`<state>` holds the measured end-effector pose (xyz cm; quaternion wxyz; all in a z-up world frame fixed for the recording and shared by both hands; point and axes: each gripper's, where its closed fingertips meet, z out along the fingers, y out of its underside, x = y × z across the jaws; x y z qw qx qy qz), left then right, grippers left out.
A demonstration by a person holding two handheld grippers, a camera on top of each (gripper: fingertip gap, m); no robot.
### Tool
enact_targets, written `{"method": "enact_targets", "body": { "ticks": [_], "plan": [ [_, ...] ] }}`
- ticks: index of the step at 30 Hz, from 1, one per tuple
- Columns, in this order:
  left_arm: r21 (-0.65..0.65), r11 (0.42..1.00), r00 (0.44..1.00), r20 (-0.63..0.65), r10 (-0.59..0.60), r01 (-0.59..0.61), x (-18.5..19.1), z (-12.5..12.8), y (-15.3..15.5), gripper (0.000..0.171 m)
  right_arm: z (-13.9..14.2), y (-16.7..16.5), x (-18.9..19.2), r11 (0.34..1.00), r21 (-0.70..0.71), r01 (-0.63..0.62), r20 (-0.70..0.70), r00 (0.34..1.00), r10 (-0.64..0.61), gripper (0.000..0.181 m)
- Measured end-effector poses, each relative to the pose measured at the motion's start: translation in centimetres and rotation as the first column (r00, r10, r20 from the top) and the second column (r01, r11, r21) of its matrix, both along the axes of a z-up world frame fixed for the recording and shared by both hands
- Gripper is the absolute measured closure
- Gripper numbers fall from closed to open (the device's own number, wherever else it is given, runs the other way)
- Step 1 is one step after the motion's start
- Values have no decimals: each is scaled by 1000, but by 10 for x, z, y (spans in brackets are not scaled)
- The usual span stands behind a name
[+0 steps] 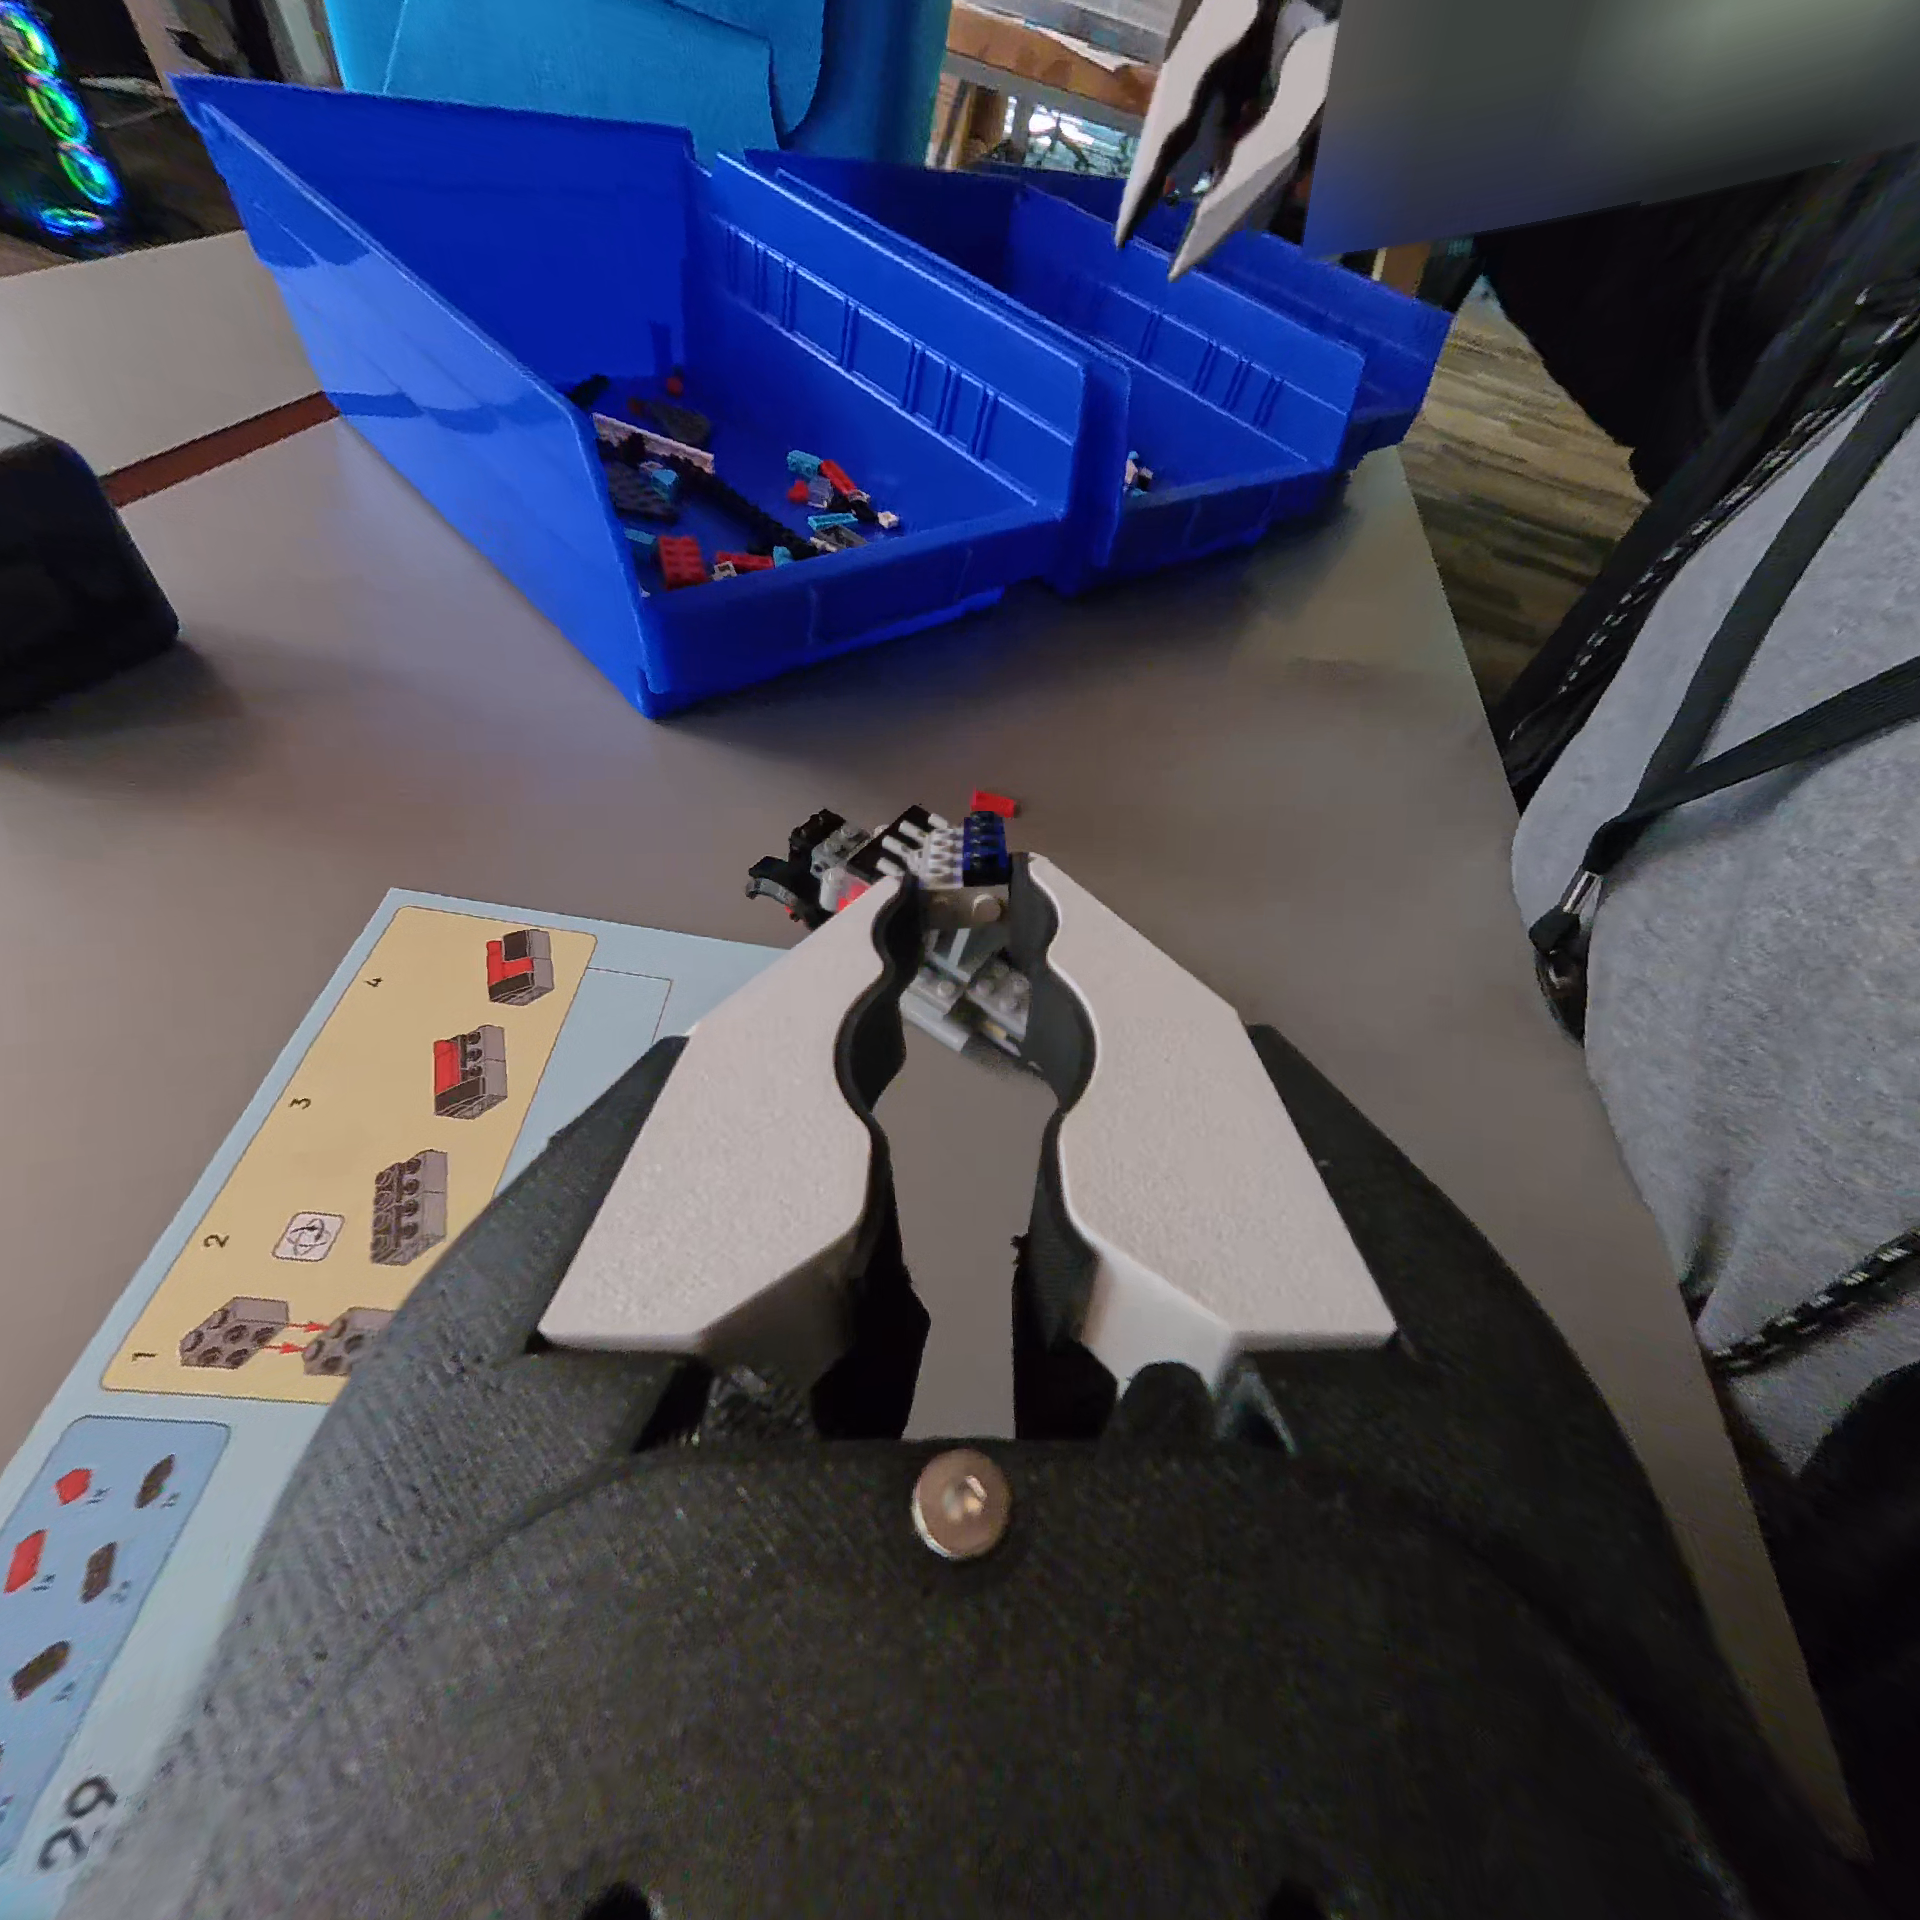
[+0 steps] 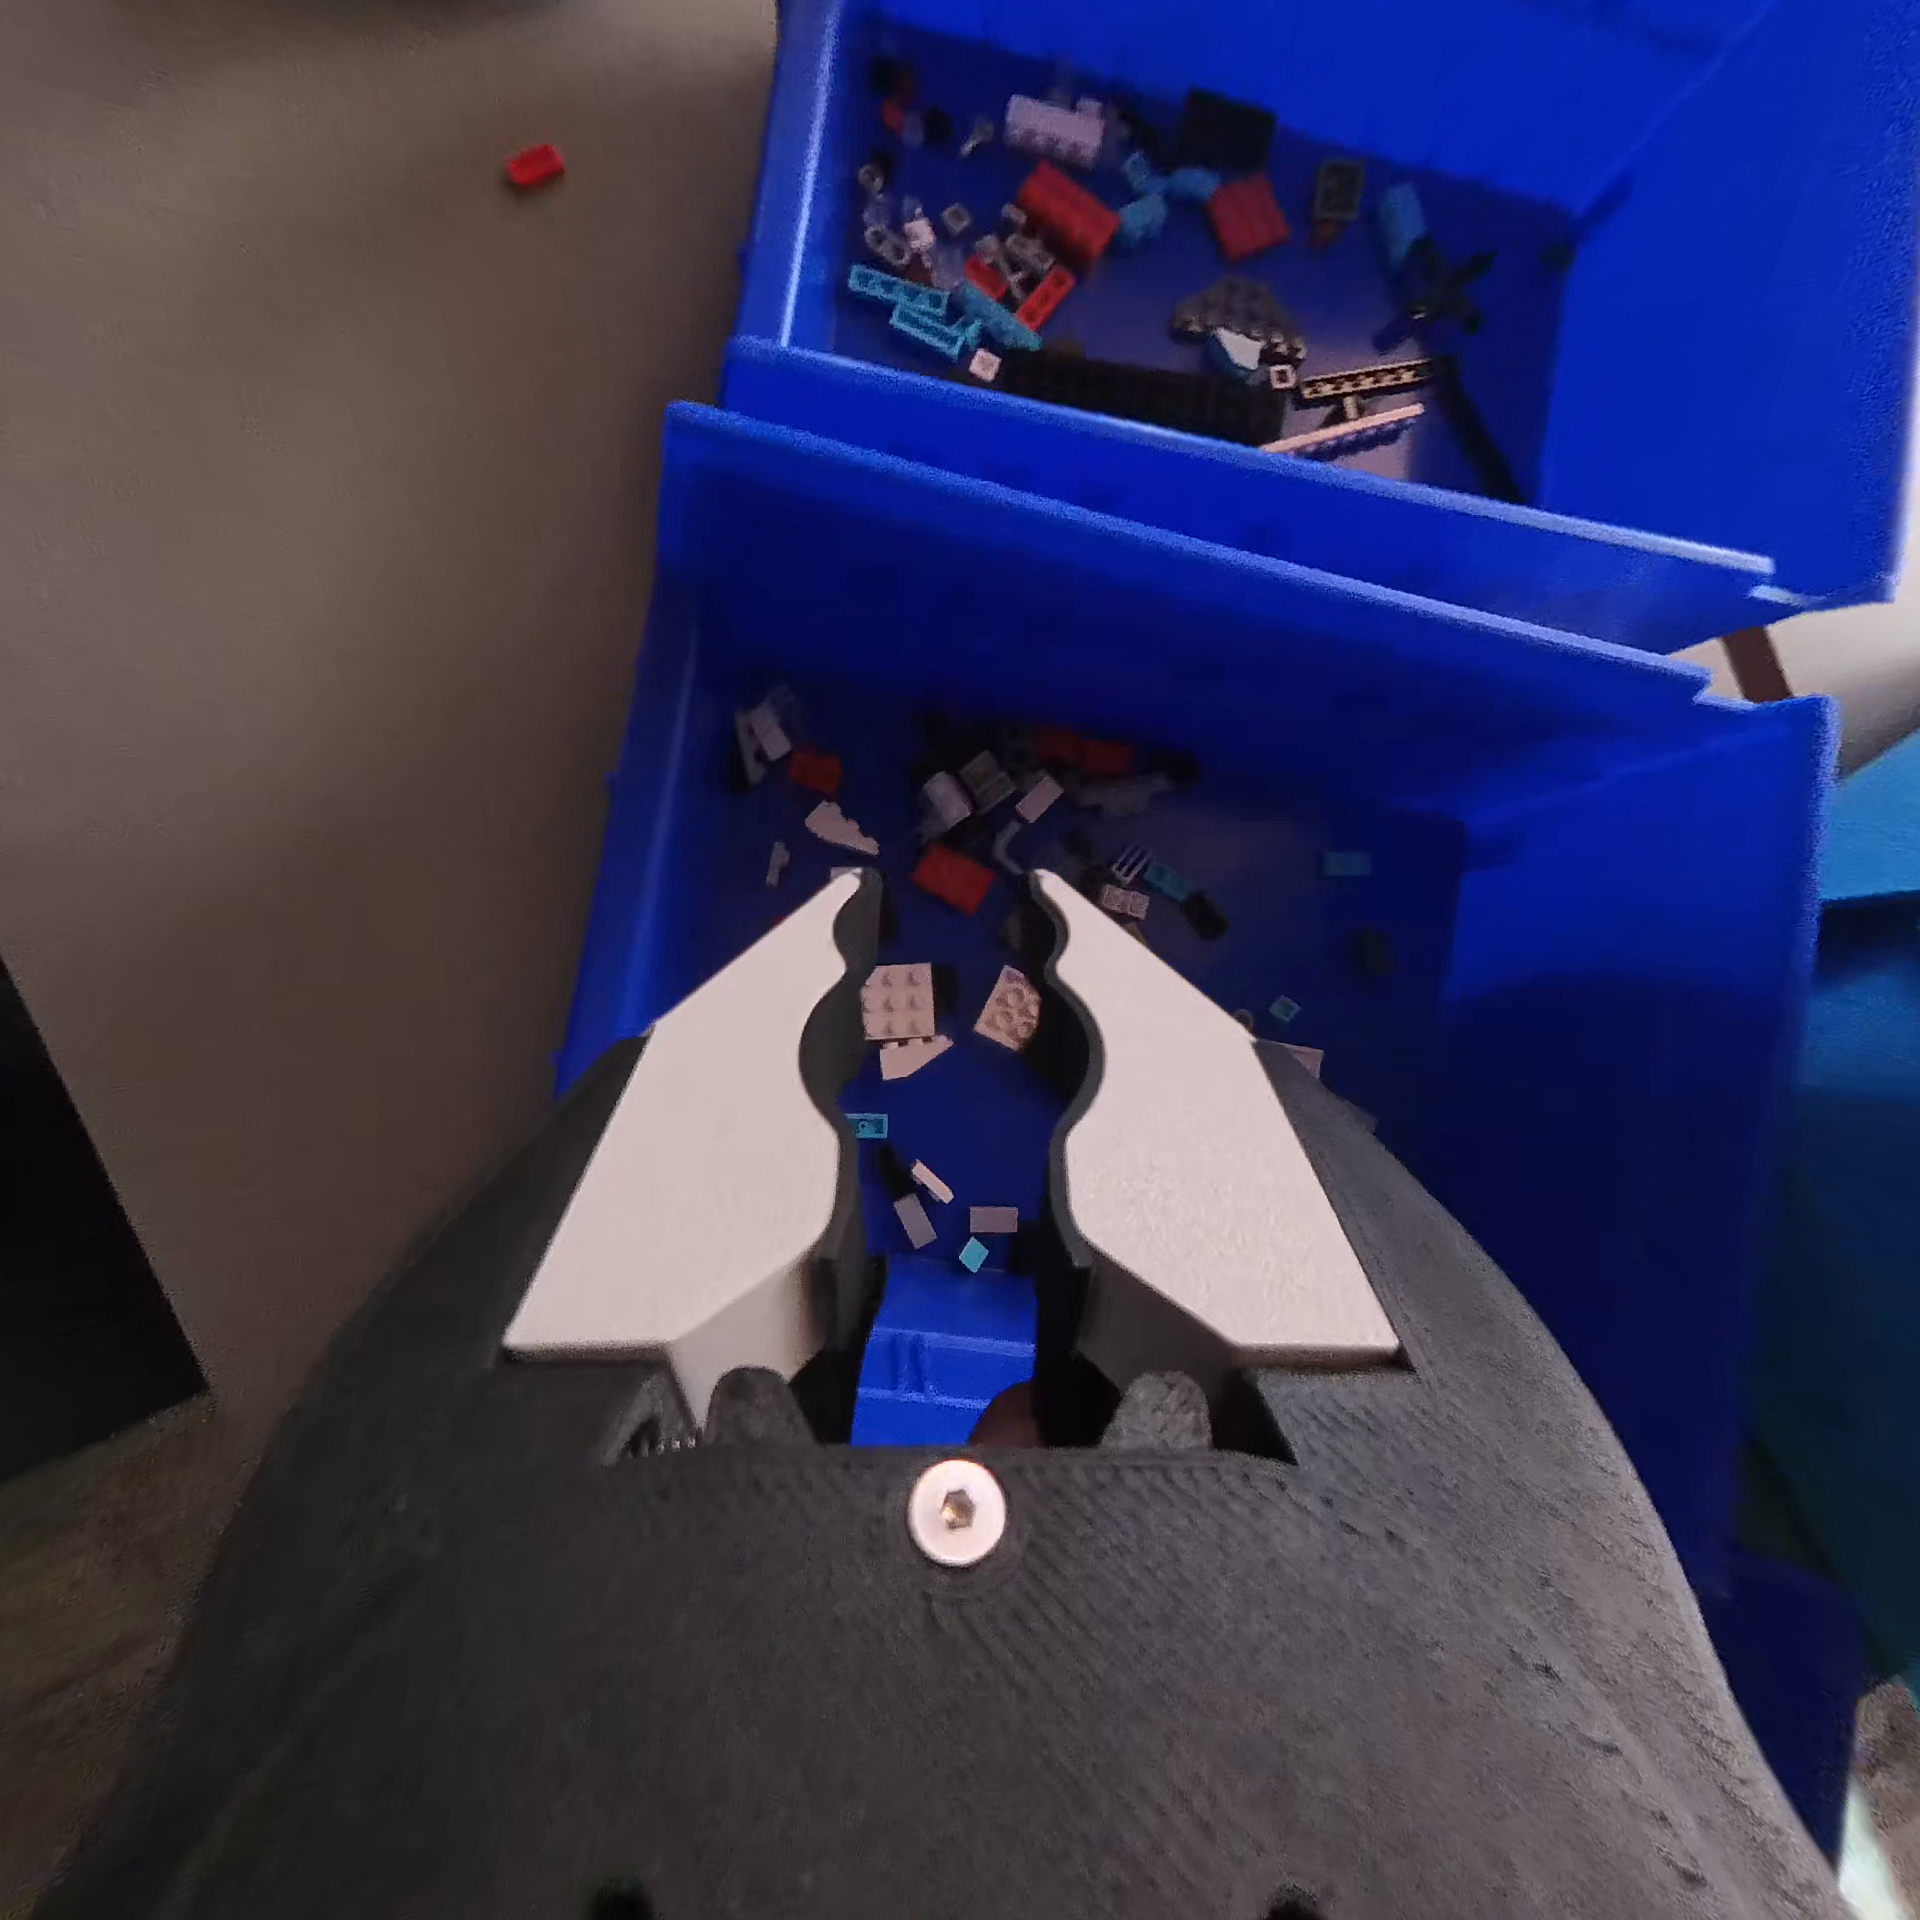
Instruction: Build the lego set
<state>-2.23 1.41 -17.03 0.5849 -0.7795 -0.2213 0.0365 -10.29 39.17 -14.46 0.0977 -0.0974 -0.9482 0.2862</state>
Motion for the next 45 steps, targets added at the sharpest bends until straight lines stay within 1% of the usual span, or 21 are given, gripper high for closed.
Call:
{"method": "enact_targets", "body": {
  "ticks": [4, 8, 14, 19, 22, 28, 35, 38, 42, 45],
  "plan": [
    [8, 999, 999, -1, 48, -48, 2, 0, 5, 154, -7, 1, 0, 998, -8, -62, 15, 998, 62, 153],
    [25, 995, 996, 1, 94, -94, 3, -4, 11, 155, -9, 5, -7, 997, -33, -67, 5, 998, 67, 153],
    [35, 992, 993, 15, 119, -119, 4, -11, 16, 154, -7, 13, -15, 996, -81, -27, -21, 999, 25, 153],
    [38, 991, 991, 27, 129, -130, 3, -17, 17, 154, -6, 23, -17, 996, -84, 10, -35, 999, -13, 153],
    [40, 991, 991, 34, 130, -132, 3, -20, 18, 154, -4, 33, -20, 995, -80, 57, -44, 997, -61, 153],
    [37, 990, 990, 35, 135, -137, 2, -21, 18, 154, 2, 67, -31, 977, -64, 203, -60, 977, -206, 153],
    [25, 990, 989, 43, 139, -140, 1, -24, 18, 155, 12, 102, -26, 949, -67, 307, -85, 946, -312, 153],
    [37, 989, 989, 42, 142, -144, 0, -22, 17, 155, 19, 127, -17, 928, -64, 368, -99, 923, -372, 153],
    [50, 988, 989, 32, 146, -147, 1, -19, 16, 155, 25, 165, 5, 895, -54, 443, -121, 887, -446, 153],
    [45, 987, 988, 37, 150, -151, 3, -18, 18, 154, 22, 201, 21, 865, -4, 502, -149, 855, -497, 154]
  ]
}}
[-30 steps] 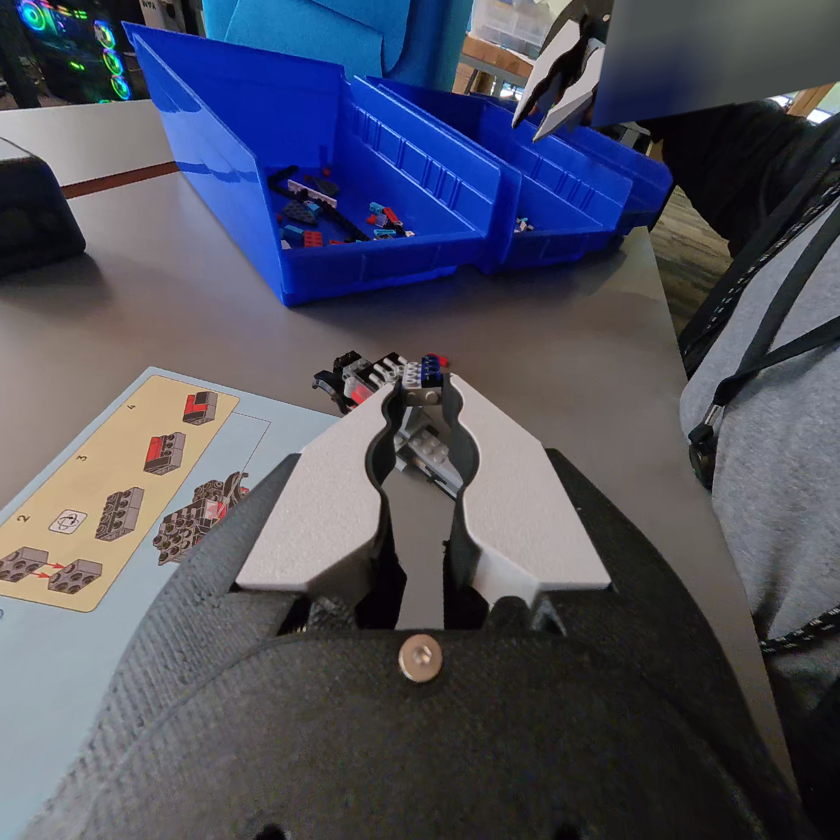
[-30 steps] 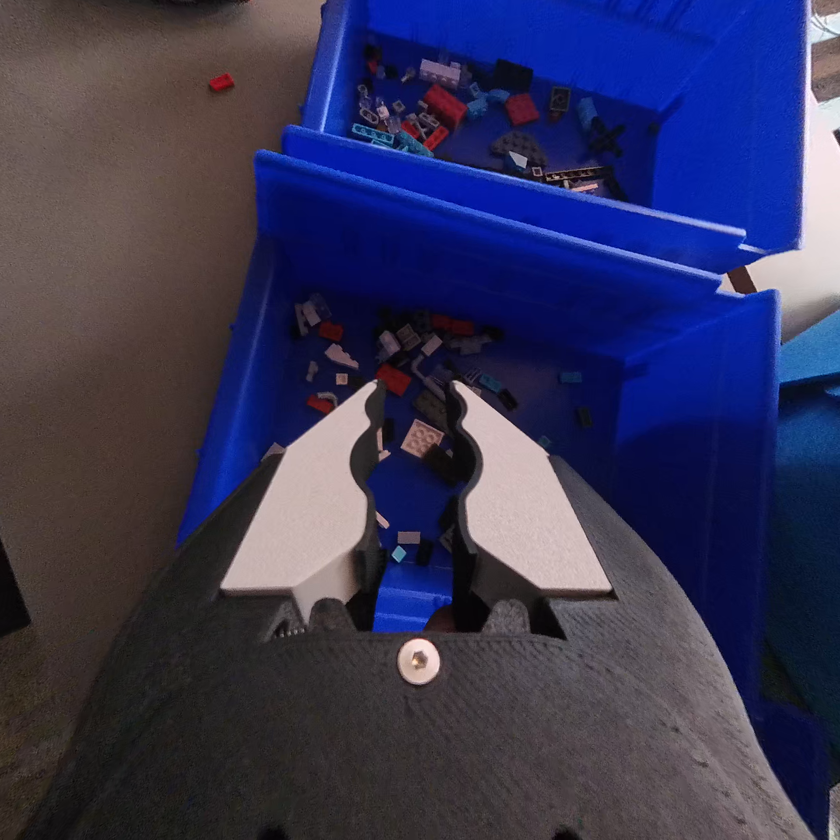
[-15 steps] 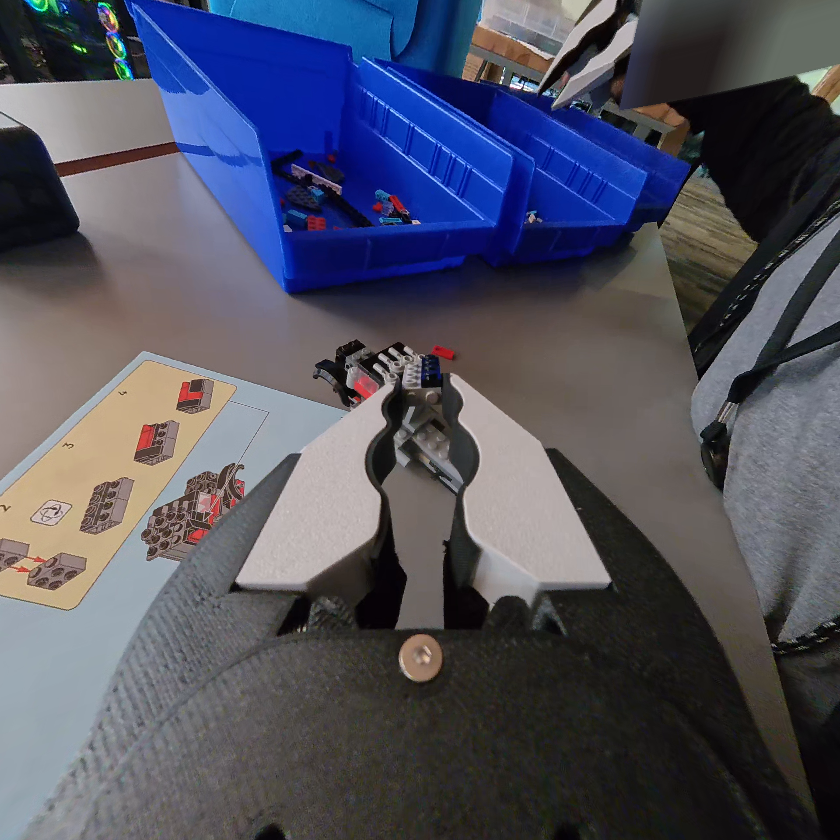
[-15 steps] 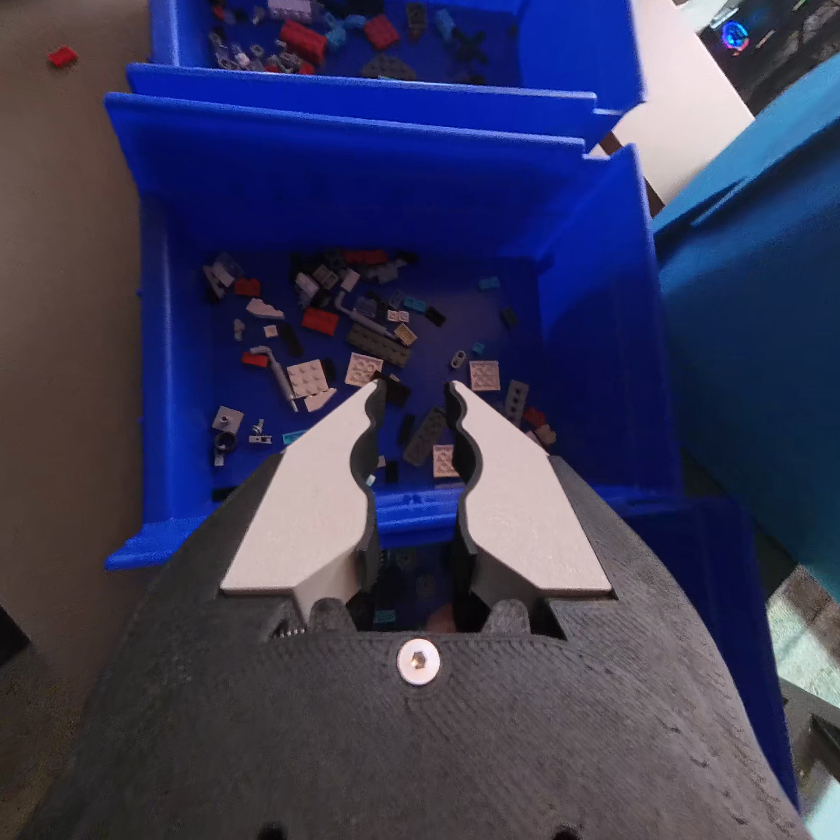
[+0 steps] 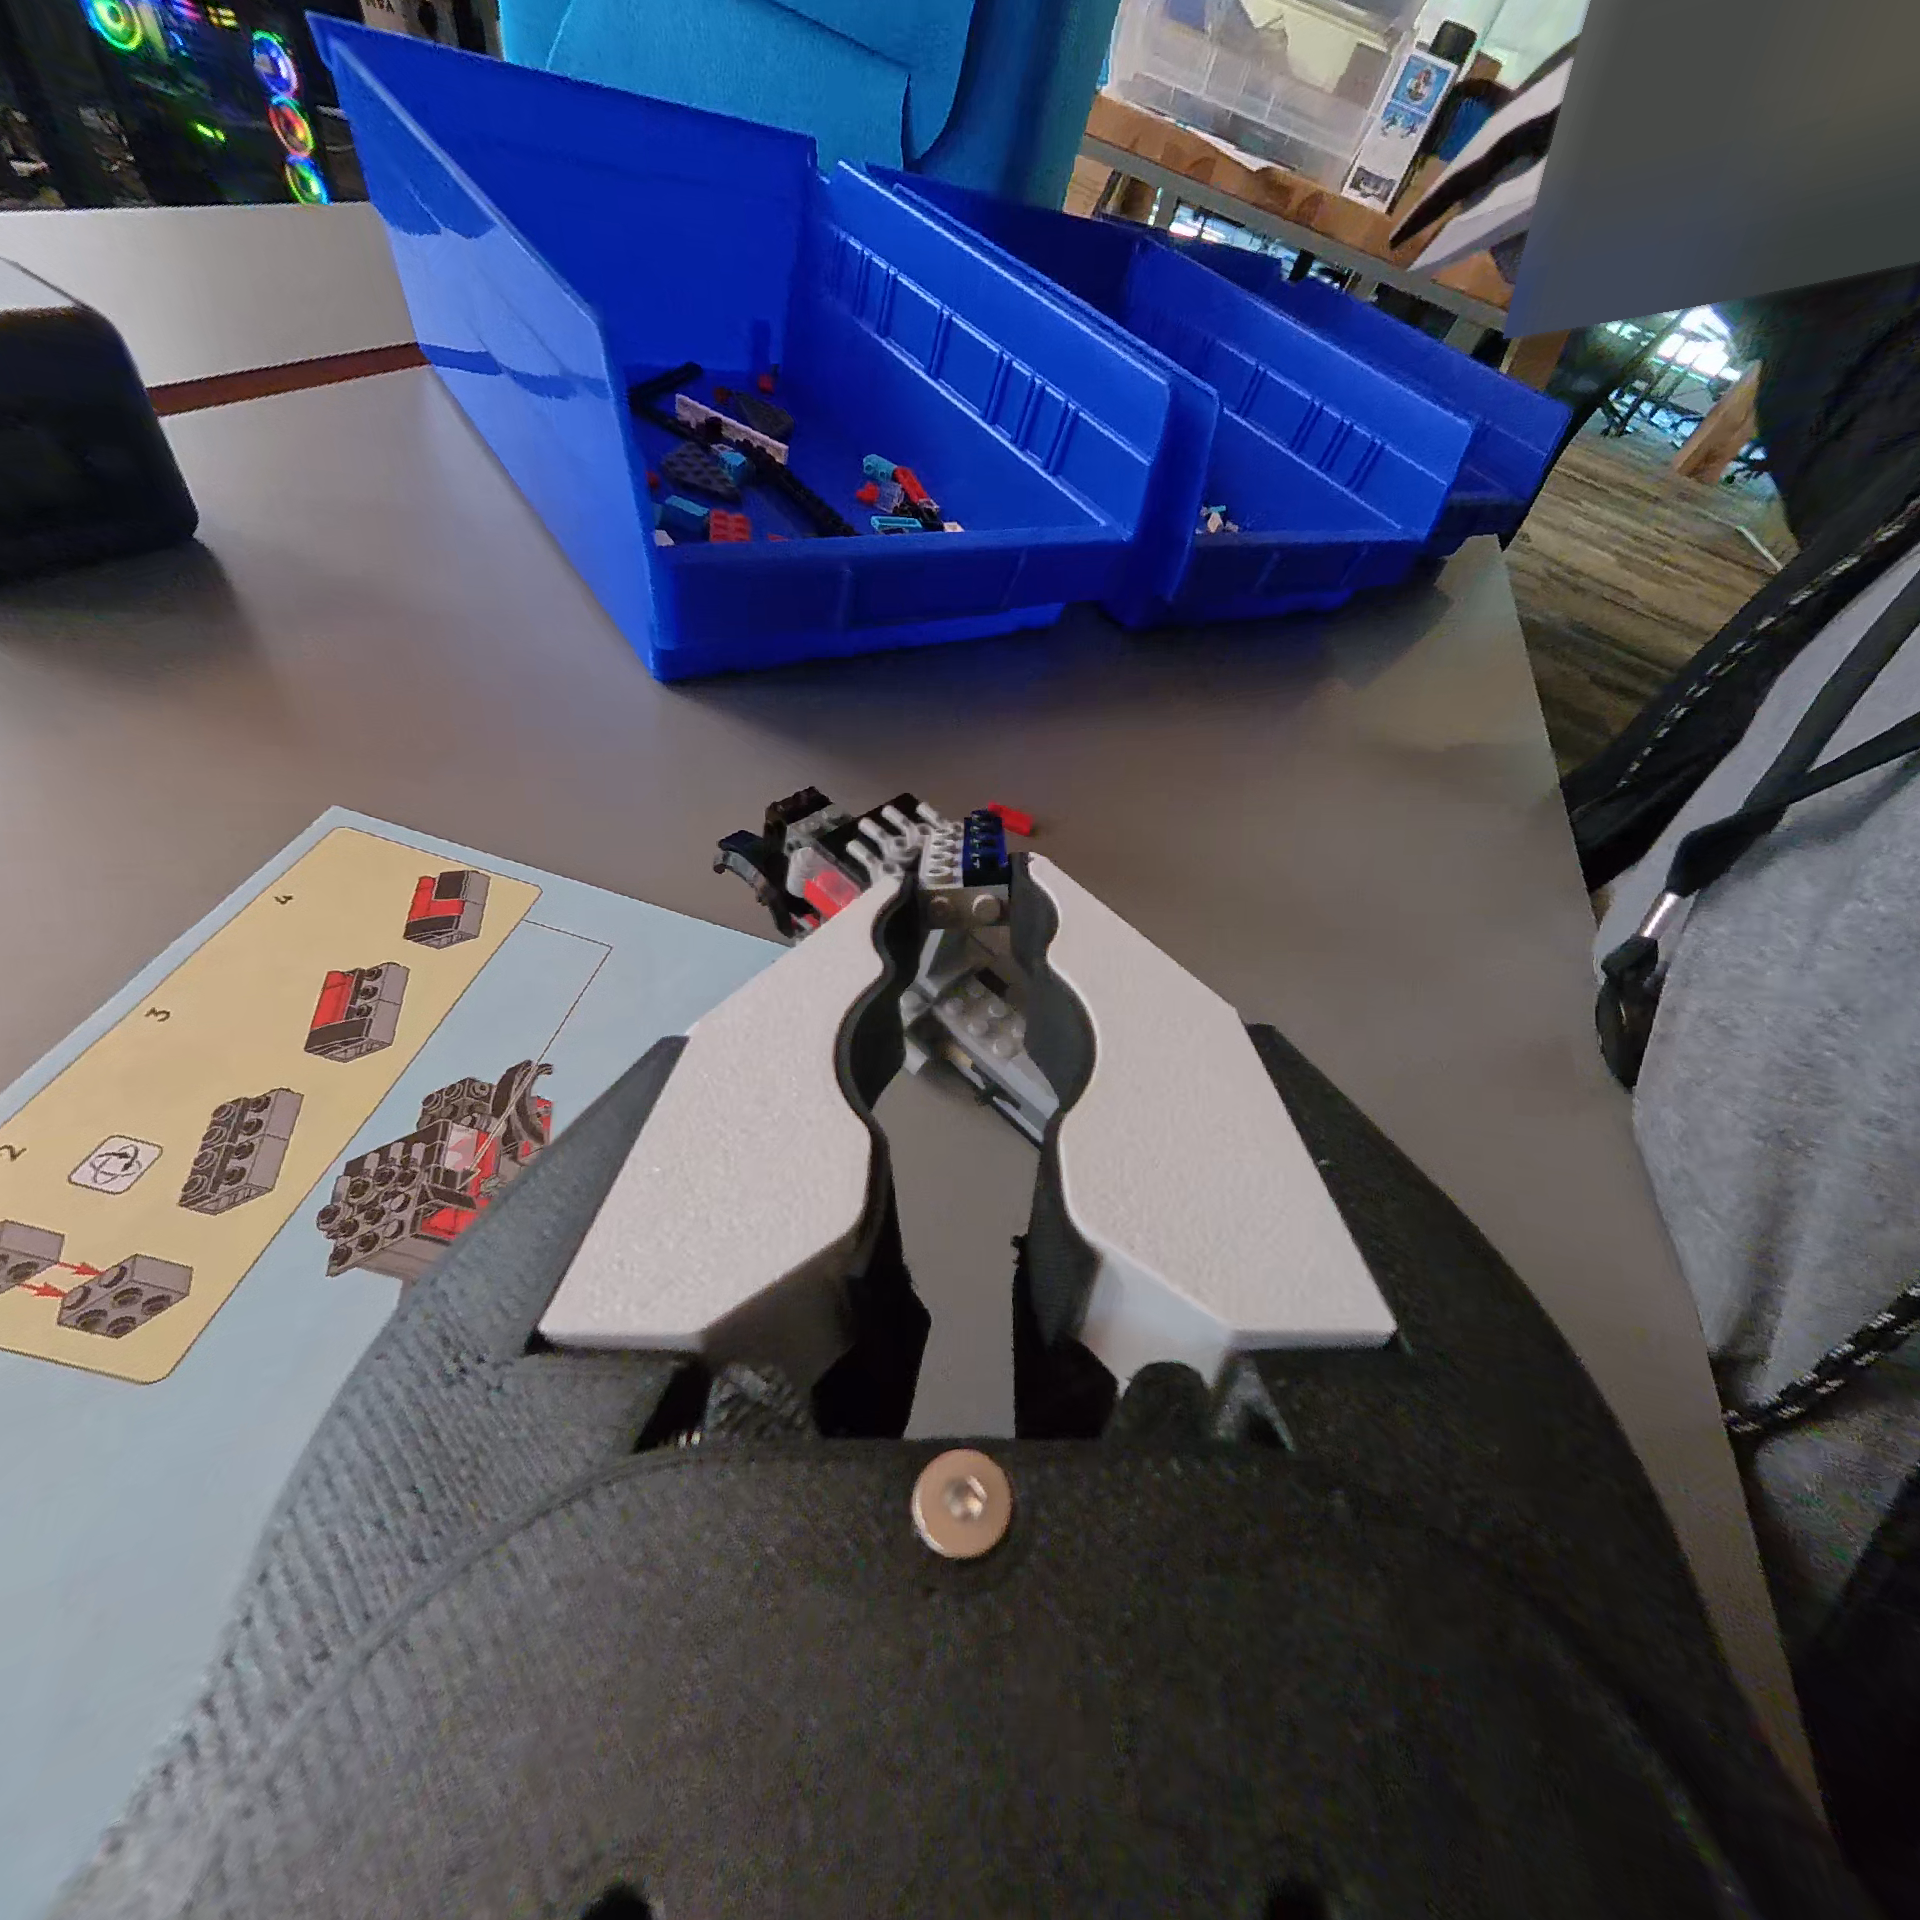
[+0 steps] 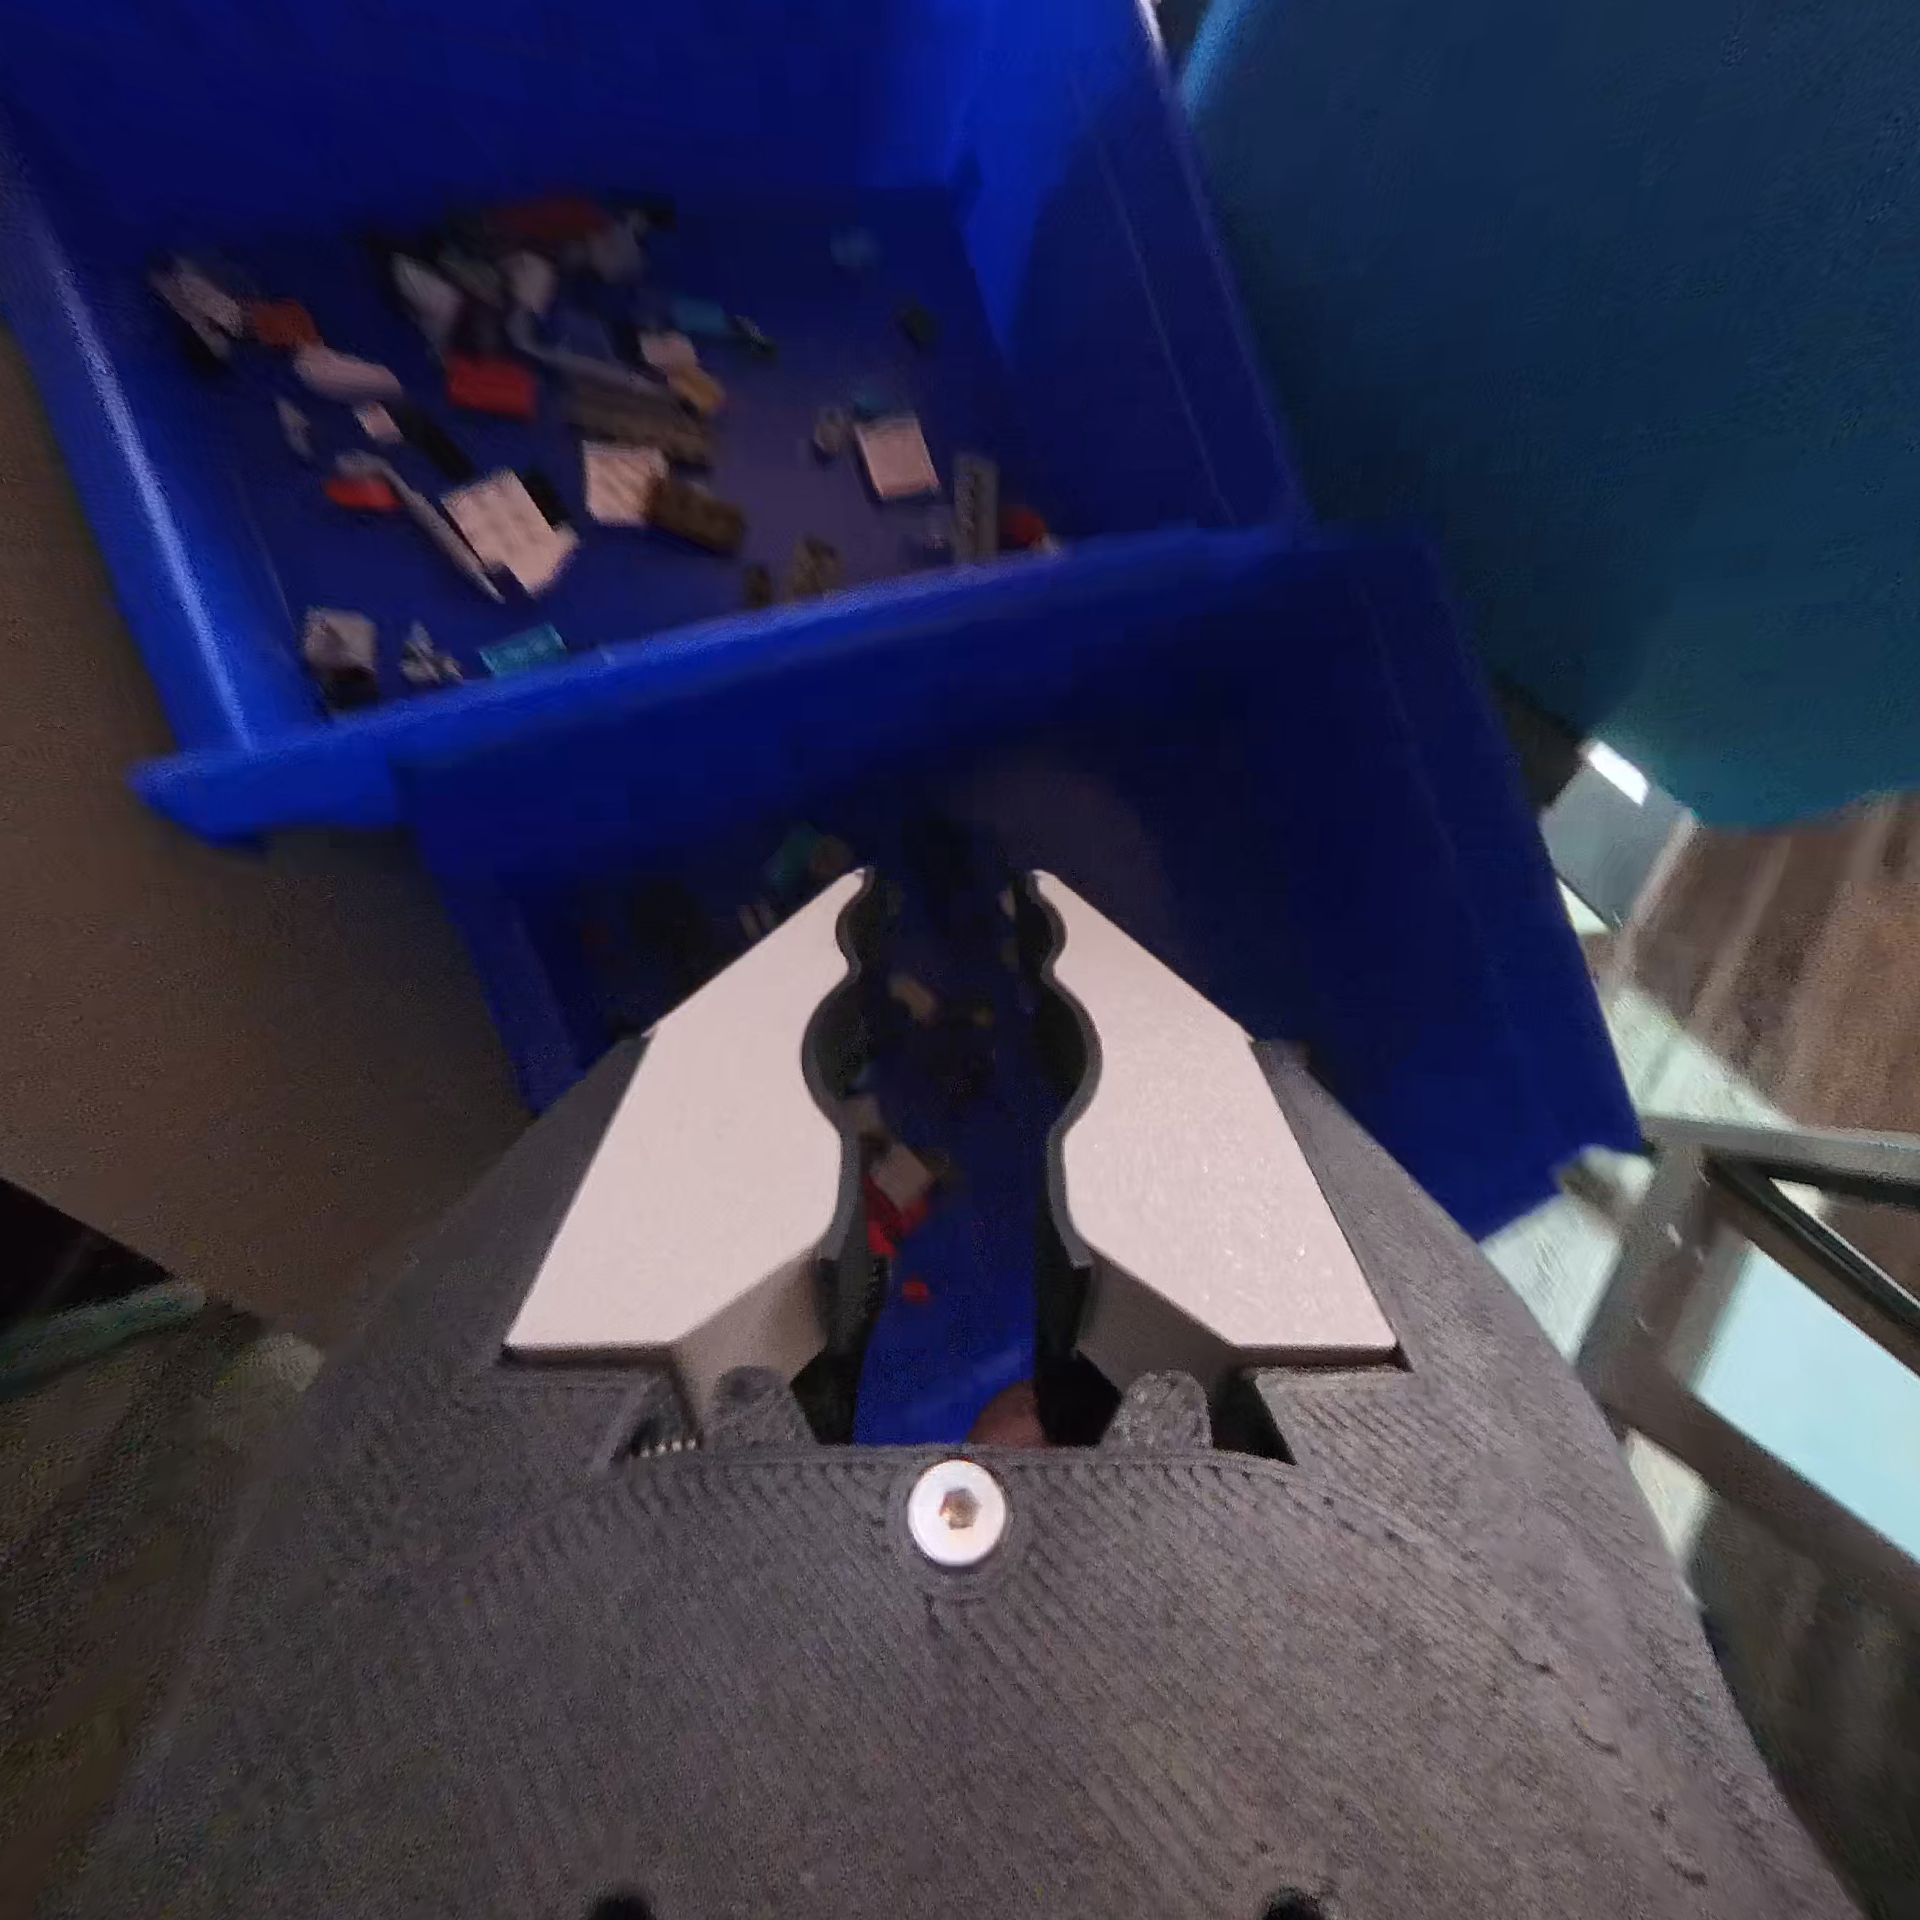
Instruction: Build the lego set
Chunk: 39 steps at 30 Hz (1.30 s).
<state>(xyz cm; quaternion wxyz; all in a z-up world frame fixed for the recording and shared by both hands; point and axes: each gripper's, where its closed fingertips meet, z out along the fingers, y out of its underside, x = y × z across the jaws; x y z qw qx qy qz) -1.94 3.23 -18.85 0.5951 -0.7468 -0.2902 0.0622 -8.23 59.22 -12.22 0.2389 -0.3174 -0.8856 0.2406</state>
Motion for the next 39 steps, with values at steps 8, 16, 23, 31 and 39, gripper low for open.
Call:
{"method": "enact_targets", "body": {
  "ticks": [8, 16, 23, 31, 39],
  "plan": [
    [-10, 1000, 999, -32, -24, 24, 2, 9, 21, 155, -45, 80, 24, 958, 287, 13, 201, 977, -73, 156],
    [-25, 1000, 1000, 2, -7, 7, 7, 0, 23, 155, -69, 90, 25, 914, 394, -92, 300, 953, -33, 157],
    [-22, 999, 1000, 8, -28, 28, 4, -4, 31, 155, -105, 111, 16, 767, 579, -277, 499, 864, -66, 158],
    [10, 1000, 1000, -8, -29, 29, 11, 0, 29, 155, -131, 122, 18, 709, 615, -345, 614, 773, -157, 163],
    [34, 998, 999, -24, -46, 47, 14, 5, 29, 155, -135, 129, 18, 643, 670, -372, 616, 762, -200, 164]
  ]
}}
